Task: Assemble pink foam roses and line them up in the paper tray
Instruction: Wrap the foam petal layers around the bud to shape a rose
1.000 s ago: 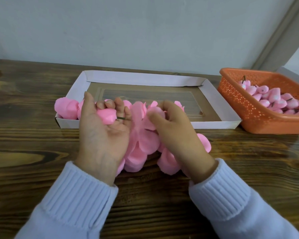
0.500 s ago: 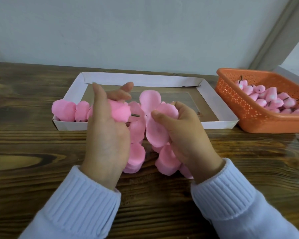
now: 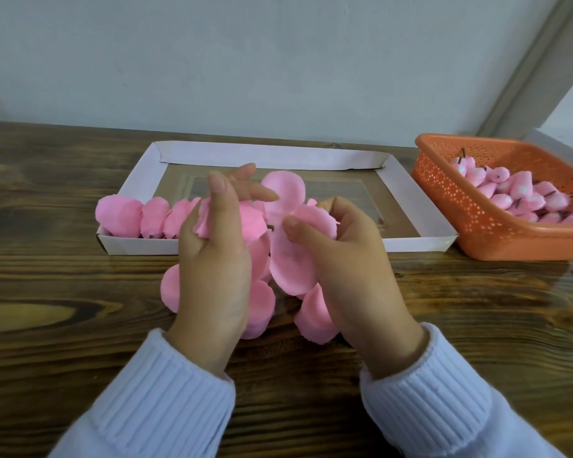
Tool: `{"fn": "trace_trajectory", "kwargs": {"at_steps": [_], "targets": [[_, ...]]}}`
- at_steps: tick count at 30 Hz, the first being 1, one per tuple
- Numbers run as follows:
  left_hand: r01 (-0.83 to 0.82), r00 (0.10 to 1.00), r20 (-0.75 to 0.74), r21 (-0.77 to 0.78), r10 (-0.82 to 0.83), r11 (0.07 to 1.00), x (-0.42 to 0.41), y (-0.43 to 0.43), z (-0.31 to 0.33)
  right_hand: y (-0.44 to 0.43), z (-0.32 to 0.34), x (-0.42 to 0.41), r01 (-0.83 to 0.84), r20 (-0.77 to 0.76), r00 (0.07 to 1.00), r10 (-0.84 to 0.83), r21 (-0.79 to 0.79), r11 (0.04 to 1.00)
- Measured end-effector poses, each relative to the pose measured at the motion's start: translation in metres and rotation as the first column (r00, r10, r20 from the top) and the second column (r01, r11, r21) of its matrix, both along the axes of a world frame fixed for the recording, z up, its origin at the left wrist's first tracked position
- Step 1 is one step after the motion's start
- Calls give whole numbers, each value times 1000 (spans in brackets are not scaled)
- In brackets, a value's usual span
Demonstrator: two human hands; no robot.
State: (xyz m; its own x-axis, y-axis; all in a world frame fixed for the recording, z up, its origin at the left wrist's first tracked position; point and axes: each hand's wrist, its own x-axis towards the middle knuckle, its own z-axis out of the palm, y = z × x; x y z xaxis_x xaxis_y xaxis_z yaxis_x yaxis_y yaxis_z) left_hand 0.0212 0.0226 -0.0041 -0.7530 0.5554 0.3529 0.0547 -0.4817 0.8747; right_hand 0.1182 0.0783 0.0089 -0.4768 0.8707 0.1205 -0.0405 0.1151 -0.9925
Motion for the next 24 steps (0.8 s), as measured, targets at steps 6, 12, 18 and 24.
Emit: {"fn": "trace_trajectory", "kwargs": {"at_steps": [6, 12, 18, 24], "targets": [[10, 999, -30, 7, -9, 1000, 1, 1, -2, -3, 1, 2, 28, -17, 999, -27, 44, 999], [19, 996, -89, -56, -24, 998, 6, 0, -5, -7, 4, 3, -23, -76, 997, 31, 93, 995], [-58, 981, -186, 2, 57, 998, 1, -2, -2, -17, 3, -1, -223, -324, 924, 205, -21, 975], [62, 997, -56, 60, -58, 996, 1, -2, -3, -6, -7, -4, -296, -370, 901, 224, -151, 943]]}}
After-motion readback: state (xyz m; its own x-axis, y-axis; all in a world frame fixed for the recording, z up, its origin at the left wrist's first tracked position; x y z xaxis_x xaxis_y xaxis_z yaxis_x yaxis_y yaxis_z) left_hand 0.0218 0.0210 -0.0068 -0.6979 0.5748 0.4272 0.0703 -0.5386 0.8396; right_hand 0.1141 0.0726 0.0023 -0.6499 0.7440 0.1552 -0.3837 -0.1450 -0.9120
